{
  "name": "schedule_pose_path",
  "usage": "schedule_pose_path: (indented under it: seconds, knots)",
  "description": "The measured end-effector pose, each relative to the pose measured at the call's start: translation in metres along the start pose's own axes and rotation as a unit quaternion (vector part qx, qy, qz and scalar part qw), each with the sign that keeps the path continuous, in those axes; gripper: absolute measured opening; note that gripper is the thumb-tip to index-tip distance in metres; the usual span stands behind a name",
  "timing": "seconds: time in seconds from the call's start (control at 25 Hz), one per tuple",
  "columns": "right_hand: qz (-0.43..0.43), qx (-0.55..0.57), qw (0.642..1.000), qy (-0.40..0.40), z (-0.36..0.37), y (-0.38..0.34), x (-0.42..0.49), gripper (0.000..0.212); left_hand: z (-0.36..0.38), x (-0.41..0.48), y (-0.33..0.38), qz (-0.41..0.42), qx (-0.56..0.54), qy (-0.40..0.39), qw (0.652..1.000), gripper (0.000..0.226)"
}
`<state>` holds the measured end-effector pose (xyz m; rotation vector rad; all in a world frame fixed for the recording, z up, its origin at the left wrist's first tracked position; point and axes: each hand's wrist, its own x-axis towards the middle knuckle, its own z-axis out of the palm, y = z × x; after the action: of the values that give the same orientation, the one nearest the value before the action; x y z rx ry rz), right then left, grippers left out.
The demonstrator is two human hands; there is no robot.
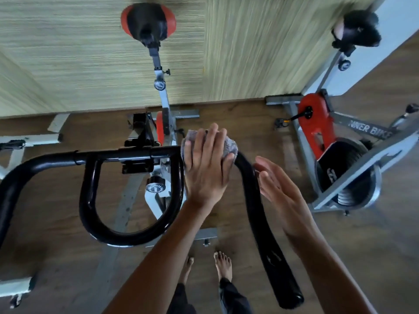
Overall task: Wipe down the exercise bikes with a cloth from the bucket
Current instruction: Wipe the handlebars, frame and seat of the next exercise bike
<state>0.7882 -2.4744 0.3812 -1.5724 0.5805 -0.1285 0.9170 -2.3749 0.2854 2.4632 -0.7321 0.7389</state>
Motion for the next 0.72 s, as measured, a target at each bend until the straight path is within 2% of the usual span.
schedule_pose_path:
  seconds: [0.08,0.16,0.28,0.4,0.48,0.64,0.72]
  knots:
    - [0.024,0.012,1.000,0.004,0.004,-0.006,-0.014,0.035,-0.002,0.005,0.007,-0.035,-0.034,0.000,0.999,0.048]
    - [0.043,0.016,0.999,0.002,0.010,-0.012,-0.029,0.032,-0.007,0.001,0.019,0.006,-0.109,-0.034,0.993,0.049]
    - [0.061,0.018,0.997,0.050,0.016,-0.017,-0.049,0.034,-0.012,-0.001,0.017,0.065,-0.169,-0.076,0.981,0.053]
    - [0.097,0.037,0.989,0.102,0.019,-0.028,-0.072,0.031,-0.012,0.001,0.022,0.026,-0.158,-0.072,0.984,0.055]
    - [0.113,0.026,0.985,0.130,0.022,-0.029,-0.084,0.026,-0.016,-0.004,0.034,0.027,-0.219,-0.097,0.971,0.058]
    - [0.065,-0.038,0.959,0.272,0.034,-0.022,-0.099,0.018,-0.026,-0.017,0.030,0.091,-0.371,-0.146,0.912,0.063]
    - [0.025,-0.139,0.943,0.302,0.044,-0.019,-0.109,0.016,-0.023,-0.015,0.022,0.111,-0.365,-0.132,0.915,0.058]
